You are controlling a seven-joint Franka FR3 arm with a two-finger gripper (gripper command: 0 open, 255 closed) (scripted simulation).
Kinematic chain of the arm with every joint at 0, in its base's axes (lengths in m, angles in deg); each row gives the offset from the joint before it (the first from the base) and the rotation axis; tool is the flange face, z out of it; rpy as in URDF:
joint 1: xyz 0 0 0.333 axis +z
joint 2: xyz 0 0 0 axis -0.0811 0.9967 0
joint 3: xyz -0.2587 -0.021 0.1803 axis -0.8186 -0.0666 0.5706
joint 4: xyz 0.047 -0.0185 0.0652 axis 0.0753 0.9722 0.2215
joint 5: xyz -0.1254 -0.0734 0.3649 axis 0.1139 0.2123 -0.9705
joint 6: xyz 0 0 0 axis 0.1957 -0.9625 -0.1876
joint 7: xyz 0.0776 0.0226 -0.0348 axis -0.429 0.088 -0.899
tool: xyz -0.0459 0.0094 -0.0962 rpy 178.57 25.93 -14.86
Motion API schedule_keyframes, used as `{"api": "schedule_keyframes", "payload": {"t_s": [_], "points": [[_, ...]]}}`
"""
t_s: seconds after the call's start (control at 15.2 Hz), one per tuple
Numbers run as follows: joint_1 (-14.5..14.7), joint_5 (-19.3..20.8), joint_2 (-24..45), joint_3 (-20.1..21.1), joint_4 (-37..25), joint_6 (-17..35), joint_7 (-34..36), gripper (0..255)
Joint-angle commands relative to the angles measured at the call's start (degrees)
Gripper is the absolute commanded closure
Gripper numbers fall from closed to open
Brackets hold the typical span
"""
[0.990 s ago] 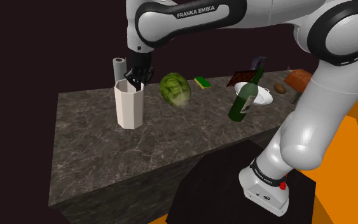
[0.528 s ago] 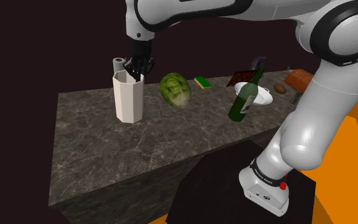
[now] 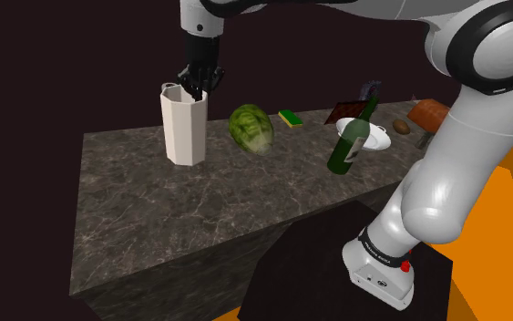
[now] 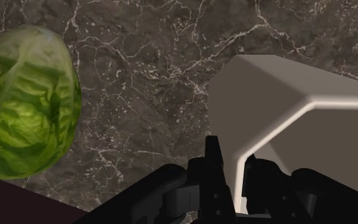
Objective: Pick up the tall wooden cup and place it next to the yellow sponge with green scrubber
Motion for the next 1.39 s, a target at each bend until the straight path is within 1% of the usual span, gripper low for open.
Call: {"api": "schedule_keyframes", "payload": {"t_s": [0.0, 0.66, 1.19, 1.25, 1.32], "points": [[0.08, 0.02, 0.03, 0.05, -1.72, -1.65, 0.11, 255], [0.43, 0.38, 1.37, 0.20, -11.22, -9.85, 0.43, 255], [1.06, 1.09, 3.90, 0.39, -20.96, -17.14, 0.89, 255], [1.10, 1.13, 4.04, 0.40, -21.44, -17.48, 0.91, 255], [0.07, 0.63, 2.48, -0.09, -19.37, -16.93, -0.45, 255]]}}
